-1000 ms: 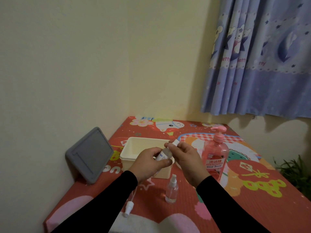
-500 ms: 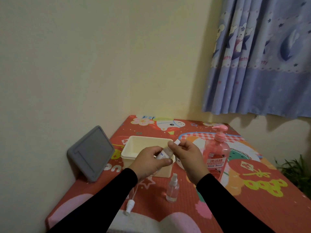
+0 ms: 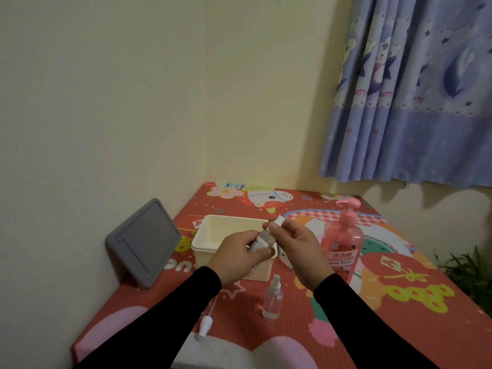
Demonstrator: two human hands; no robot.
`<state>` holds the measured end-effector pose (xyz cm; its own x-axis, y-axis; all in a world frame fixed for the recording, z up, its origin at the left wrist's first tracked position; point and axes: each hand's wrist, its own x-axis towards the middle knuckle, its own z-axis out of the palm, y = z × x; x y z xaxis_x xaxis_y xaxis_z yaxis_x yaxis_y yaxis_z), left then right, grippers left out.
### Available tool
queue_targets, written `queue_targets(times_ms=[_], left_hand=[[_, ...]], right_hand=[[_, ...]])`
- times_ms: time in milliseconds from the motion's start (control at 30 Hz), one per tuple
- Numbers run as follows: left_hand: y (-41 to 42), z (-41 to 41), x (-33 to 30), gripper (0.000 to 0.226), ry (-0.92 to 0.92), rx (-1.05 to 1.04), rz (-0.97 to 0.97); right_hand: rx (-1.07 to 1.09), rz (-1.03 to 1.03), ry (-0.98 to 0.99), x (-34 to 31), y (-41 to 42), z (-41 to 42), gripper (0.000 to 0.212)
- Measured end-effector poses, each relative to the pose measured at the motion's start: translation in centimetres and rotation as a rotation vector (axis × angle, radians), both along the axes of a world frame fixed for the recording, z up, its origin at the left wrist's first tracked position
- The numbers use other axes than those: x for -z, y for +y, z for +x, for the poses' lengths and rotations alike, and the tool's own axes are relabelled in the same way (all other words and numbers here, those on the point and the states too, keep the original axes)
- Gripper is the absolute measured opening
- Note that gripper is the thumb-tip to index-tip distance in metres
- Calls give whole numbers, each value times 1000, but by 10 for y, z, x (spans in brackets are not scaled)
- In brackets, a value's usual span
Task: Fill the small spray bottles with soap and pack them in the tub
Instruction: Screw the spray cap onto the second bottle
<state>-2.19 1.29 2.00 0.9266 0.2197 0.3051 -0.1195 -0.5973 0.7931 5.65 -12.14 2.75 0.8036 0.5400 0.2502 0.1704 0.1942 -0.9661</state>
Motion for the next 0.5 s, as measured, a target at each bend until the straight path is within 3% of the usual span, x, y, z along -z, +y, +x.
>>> queue_targets(times_ms=[133, 200, 333, 500], left_hand=[[1, 1, 2, 24, 15, 31, -6], [5, -1, -2, 36, 119, 159, -180], [4, -5, -11, 33, 273, 352, -589], [2, -8, -11, 25, 217, 310, -441]], right_hand=[[-53, 25, 12, -1, -3, 1, 34], [-148, 60, 75, -4, -5, 3, 36], [-249, 76, 113, -8, -7, 6, 35], [-173, 46, 27, -8, -8, 4, 32]])
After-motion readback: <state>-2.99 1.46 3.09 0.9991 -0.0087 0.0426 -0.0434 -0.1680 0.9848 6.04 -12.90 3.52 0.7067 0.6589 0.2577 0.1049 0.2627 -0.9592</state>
